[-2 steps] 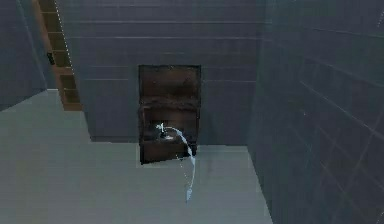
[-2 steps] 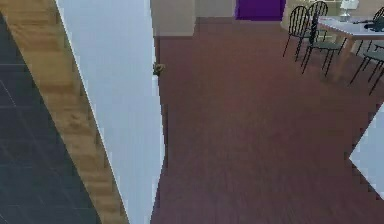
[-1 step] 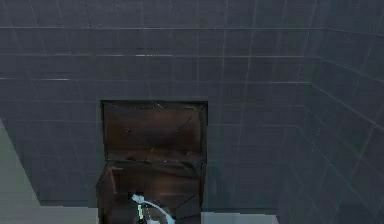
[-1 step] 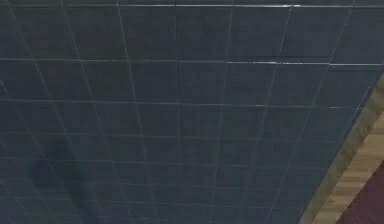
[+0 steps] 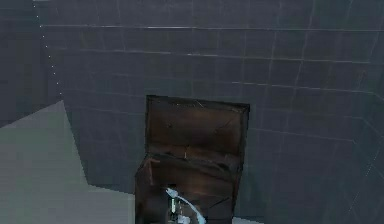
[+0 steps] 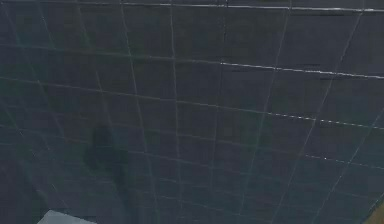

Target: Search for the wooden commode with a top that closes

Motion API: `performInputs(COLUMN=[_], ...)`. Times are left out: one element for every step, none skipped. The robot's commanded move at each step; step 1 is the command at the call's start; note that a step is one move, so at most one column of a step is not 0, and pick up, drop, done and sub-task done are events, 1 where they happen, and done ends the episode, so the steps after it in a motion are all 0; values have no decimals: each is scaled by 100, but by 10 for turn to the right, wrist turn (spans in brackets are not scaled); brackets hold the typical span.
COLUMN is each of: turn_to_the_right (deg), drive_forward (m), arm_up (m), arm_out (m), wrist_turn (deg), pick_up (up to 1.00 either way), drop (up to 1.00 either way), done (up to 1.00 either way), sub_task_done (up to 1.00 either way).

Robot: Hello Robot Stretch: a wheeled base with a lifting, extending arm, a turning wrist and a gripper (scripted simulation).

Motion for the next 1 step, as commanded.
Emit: performInputs(turn_to_the_right=[0], drive_forward=[0], arm_up=[0], arm_out=[0], wrist_turn=[0], pick_up=[0], drop=[0], done=[100], sub_task_done=[0])
